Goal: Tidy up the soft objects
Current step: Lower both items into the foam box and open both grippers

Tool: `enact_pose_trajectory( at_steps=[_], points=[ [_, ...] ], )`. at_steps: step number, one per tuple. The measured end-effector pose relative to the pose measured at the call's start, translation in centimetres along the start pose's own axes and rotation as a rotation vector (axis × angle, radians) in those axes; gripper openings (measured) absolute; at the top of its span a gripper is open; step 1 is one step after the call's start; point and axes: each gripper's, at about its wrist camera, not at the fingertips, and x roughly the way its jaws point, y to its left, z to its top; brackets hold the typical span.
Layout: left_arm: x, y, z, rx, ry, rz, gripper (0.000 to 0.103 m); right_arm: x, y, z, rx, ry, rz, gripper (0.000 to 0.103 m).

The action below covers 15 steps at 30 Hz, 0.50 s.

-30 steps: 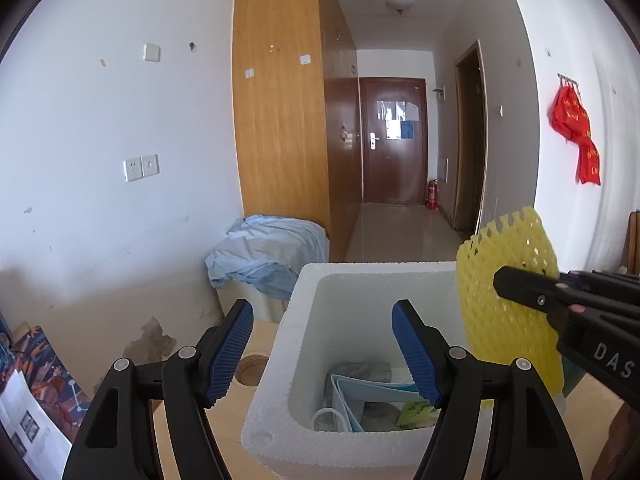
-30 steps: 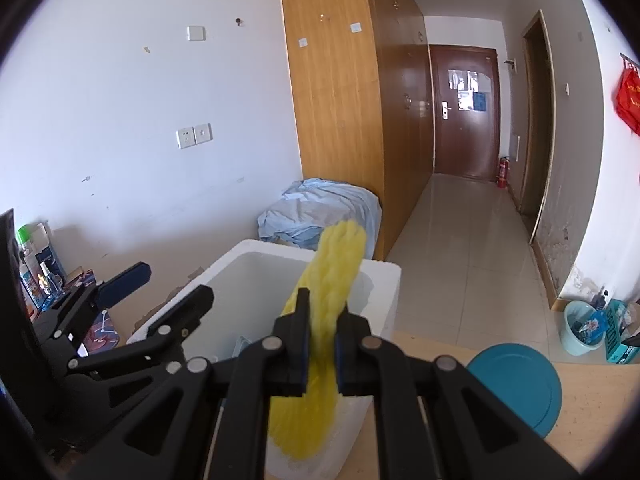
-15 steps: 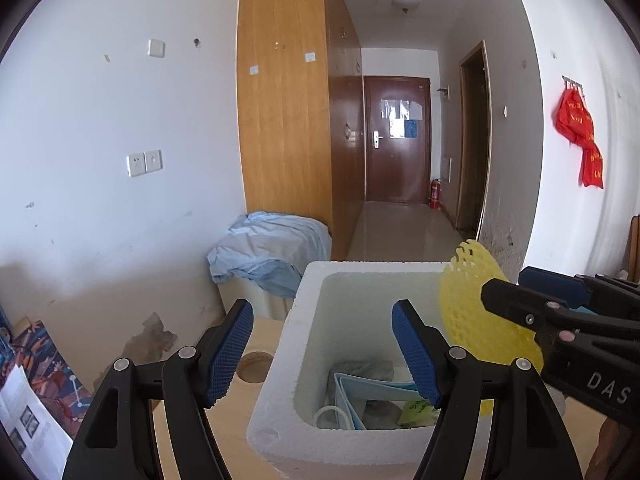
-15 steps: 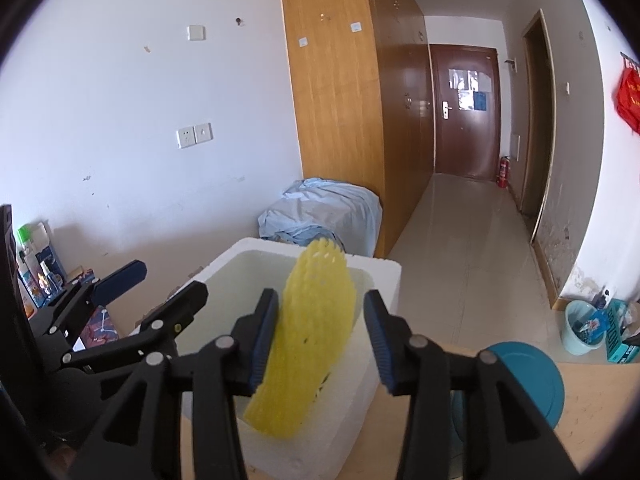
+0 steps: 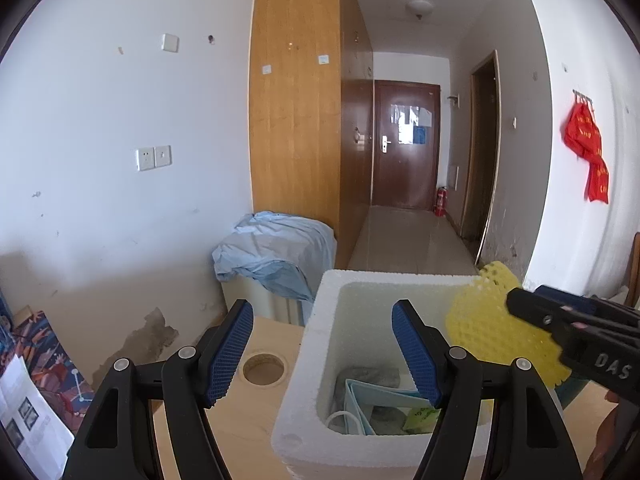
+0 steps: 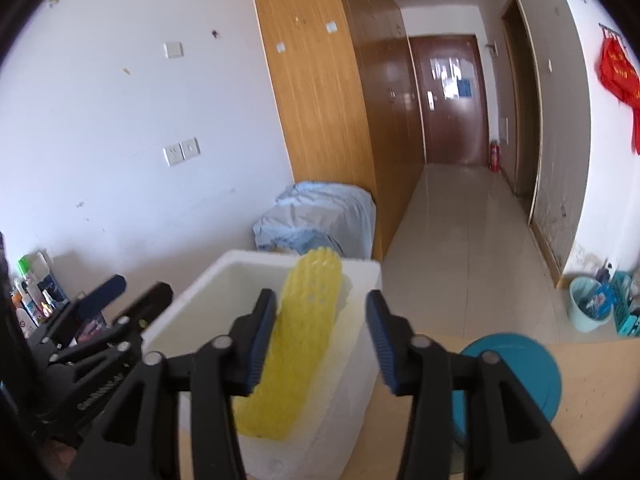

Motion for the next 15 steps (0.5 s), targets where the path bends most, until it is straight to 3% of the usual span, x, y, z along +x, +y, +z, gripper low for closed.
enact_pose_trajectory(
  at_steps=[2,7,15],
  points=[
    [-0.1,0.2,0.1,-0.004,-0.001,-0.002,0.073,-1.0,0.0,0.2,0.007,-0.039,0.023,0.083],
    [-0.3,0.4,0.2,-0.009,-0.007,0.001,0.073,-1.6,0.1,0.3,0.025,-0.083,0.057,0.084],
    [-0.1,-0.1,0.0,0.007,0.006,-0.013,0.073,-0.5,0.2,0.2,0.018,-0.034,0.018,0.084]
  ],
)
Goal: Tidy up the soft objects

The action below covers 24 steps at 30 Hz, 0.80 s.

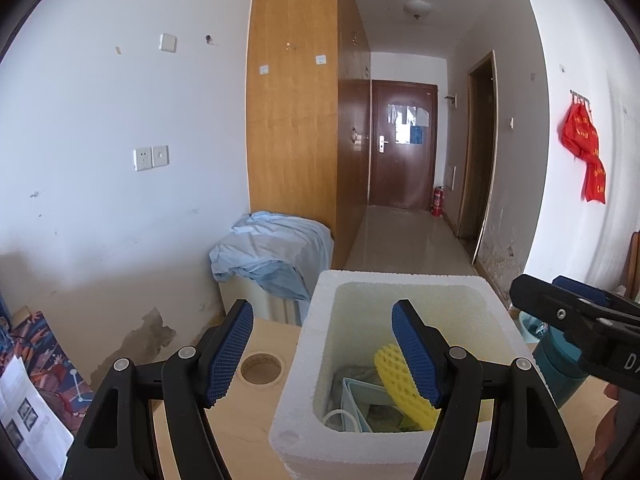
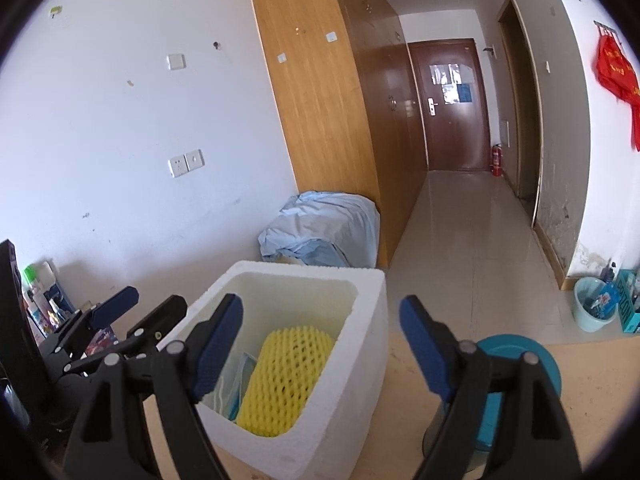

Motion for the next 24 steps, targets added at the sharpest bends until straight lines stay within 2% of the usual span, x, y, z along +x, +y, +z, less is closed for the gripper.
enact_pose_trajectory(
  at_steps=[8,12,24],
  points=[
    [-1.1,-0.3,-0.4,0.01,-0.003,-0.002,0.073,-0.8,0.3,-0.8,-0.012,0.023,-0.021,0.086],
    [-2.7,-0.2,-1.1,0.003,-0.028,0.003,0.08,-2.5,0.6,-1.1,-0.022,0.004,-0.024,0.09],
    [-6.9,-2.2,-3.2,0.023,-0.047,-0.046,0.082,-6.4,0.6,-2.9,-0.055,-0.003,-0.088,0.091]
  ],
)
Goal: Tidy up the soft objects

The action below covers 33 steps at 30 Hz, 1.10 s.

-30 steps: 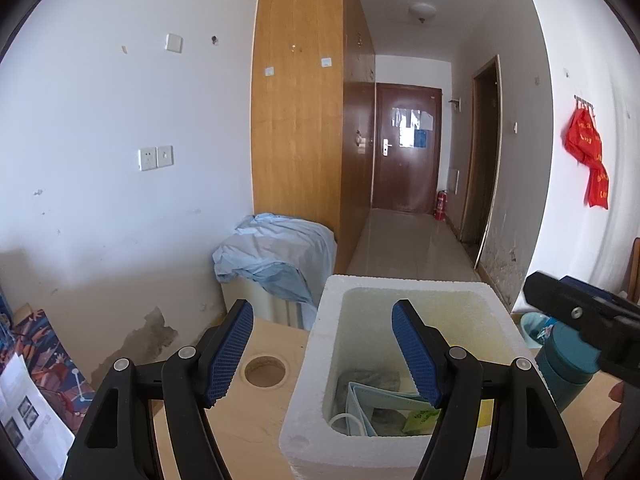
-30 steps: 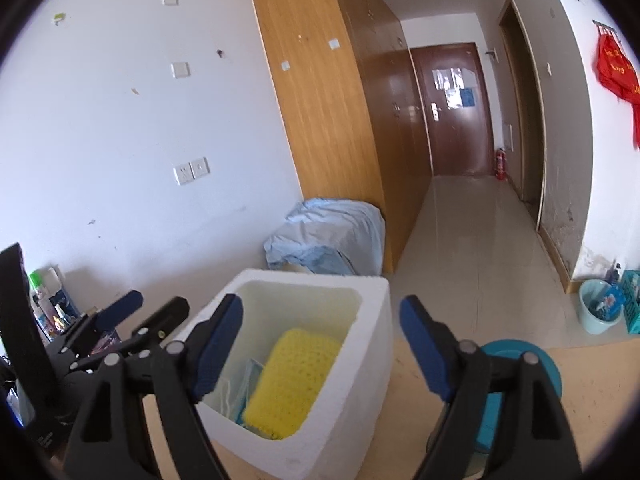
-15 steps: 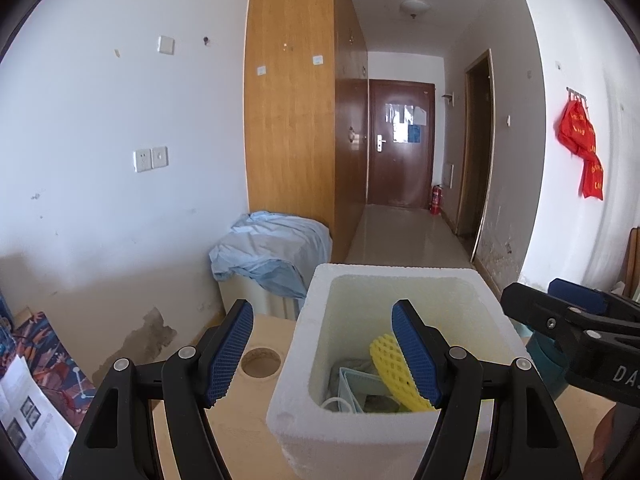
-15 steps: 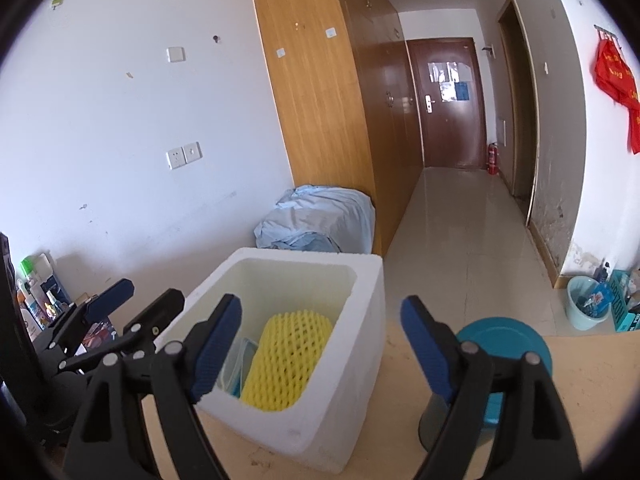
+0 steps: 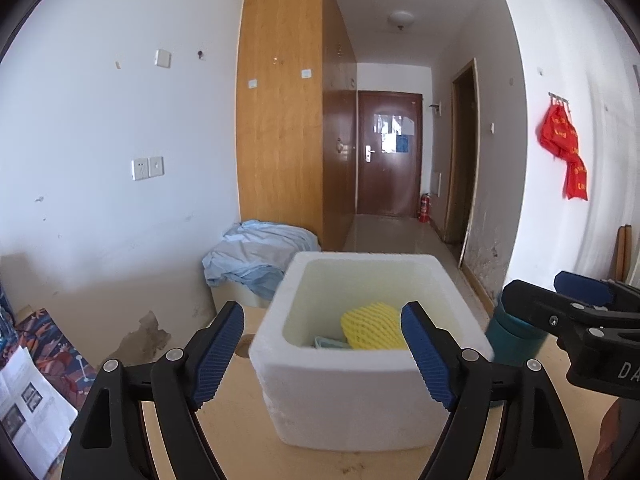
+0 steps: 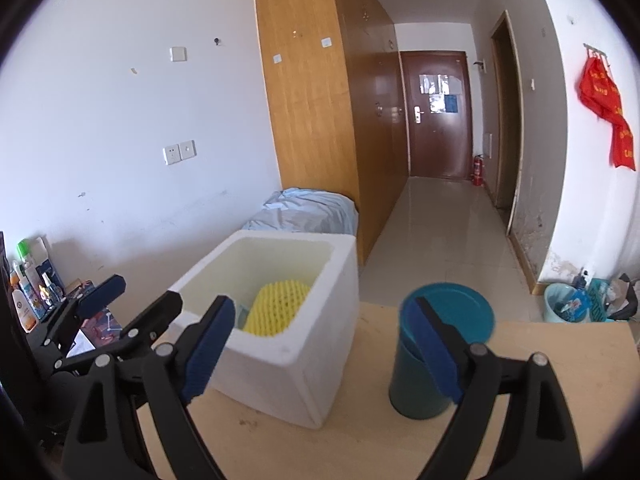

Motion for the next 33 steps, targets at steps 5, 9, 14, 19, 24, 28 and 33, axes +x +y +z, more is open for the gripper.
enact_pose_trajectory(
  at_steps=[5,9,14,19,24,28,33],
  points=[
    [-0.8,-1.0,-0.9,0.014,0.016,-0.037,0.082,-1.4,-0.8,-0.9,0.011,0.001,-0.028,0.091],
    [-1.9,-2.3,-1.8,0.033,0.013,-0.07,0.082,-2.4,-1.0,-1.8,0.008,0.008,-0.057,0.091],
    [-3.0,-3.5,-2.8,0.06,0.022,-0.099,0.087,-3.6,-2.0,-3.5,0.025,0.01,-0.079,0.093],
    [-3.5,-4.2,-3.9,0.06,0.035,-0.105,0.088,-4.7,-3.3,-5.6,0.045,0.031,-0.111,0.093],
    [-3.7,-5.3,-5.4,0.068,0.069,-0.12,0.088,-5.4,-5.2,-7.9,0.073,0.057,-0.133,0.093],
    [-3.8,-6.6,-6.4,0.094,0.093,-0.138,0.088,-5.9,-6.9,-9.5,0.106,0.079,-0.159,0.093],
    [-4.3,-8.2,-7.9,0.129,0.102,-0.157,0.088,-7.1,-8.9,-10.9,0.18,0.077,-0.161,0.093]
  ],
)
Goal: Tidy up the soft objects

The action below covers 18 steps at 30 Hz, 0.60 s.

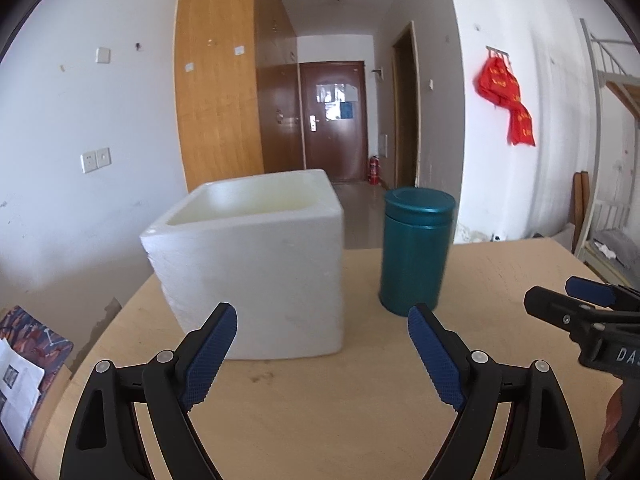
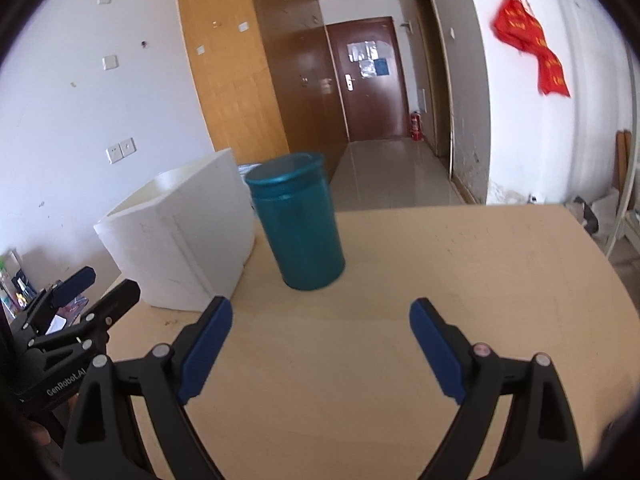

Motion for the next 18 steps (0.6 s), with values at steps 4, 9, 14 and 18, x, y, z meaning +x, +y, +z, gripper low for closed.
enact_pose_trajectory(
  at_steps=[4,9,14,18],
  points=[
    [-0.1,-0.5,-0.4,0.002,0.01,-0.022,0.088,-0.6,-0.8,-0.8,0.045,-0.001,0.017,0.093],
    [-1.0,-0.3,-0.3,-0.018,-0.026,-0.036,0.088,-1.6,-0.8,-1.1,0.072,-0.037,0.058,0.093],
    [-3.0,0.3,0.0,-0.052,-0.119,-0.034,0.088,-3.4,0.1,-0.9,0.032,-0.118,0.036,0.093],
    [-4.3,0.3,0.0,-0.051,-0.179,-0.02,0.088,-4.5,0.8,-0.9,0.009,-0.166,0.022,0.093]
  ],
)
